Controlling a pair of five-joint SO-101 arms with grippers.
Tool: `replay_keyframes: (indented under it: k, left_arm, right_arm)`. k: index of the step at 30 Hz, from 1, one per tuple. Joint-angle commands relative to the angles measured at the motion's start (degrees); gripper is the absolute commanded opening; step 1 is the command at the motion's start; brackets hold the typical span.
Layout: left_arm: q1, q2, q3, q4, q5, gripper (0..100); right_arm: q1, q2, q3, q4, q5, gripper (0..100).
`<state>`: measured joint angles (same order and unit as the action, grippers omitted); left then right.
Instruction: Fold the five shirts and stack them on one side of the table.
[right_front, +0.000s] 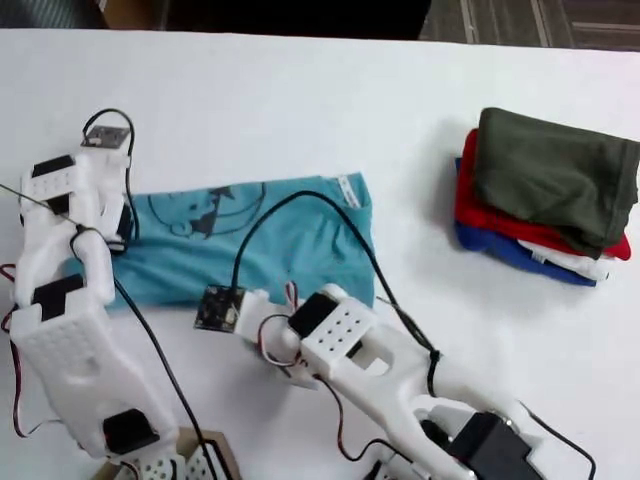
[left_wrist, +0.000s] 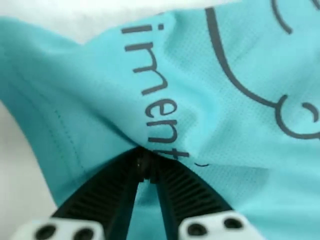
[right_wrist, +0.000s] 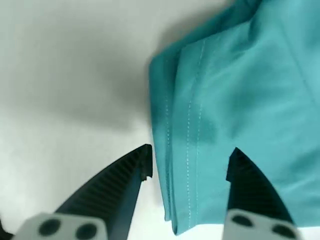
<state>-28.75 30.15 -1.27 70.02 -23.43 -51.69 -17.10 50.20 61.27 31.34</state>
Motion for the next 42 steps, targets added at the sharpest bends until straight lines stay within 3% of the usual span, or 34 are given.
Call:
replay_keyframes:
  k: [1,13,22,31,42]
  left_arm:
    - [-0.5,0.2,0.0,-1.8,0.3,3]
    - [-0.5,0.2,0.0,-1.8,0.3,3]
    - [-0.5,0.2,0.0,-1.8,0.3,3]
    - [-0.5,0.2,0.0,-1.8,0.3,3]
    - [-0.5,0.2,0.0,-1.8,0.3,3]
  right_arm:
    - [-0.2,1.3,0.6,-2.3,0.6,24.8]
    - [0.2,8.8,2.3,-5.6,0.5,24.6]
    - [1.5,14.7,-2.8,-2.7,0.5,2.2]
    - [10.0,17.5,-9.9,0.7,0.5,2.2]
    - [14.8,13.8,-28.1,12.1,12.6,2.1]
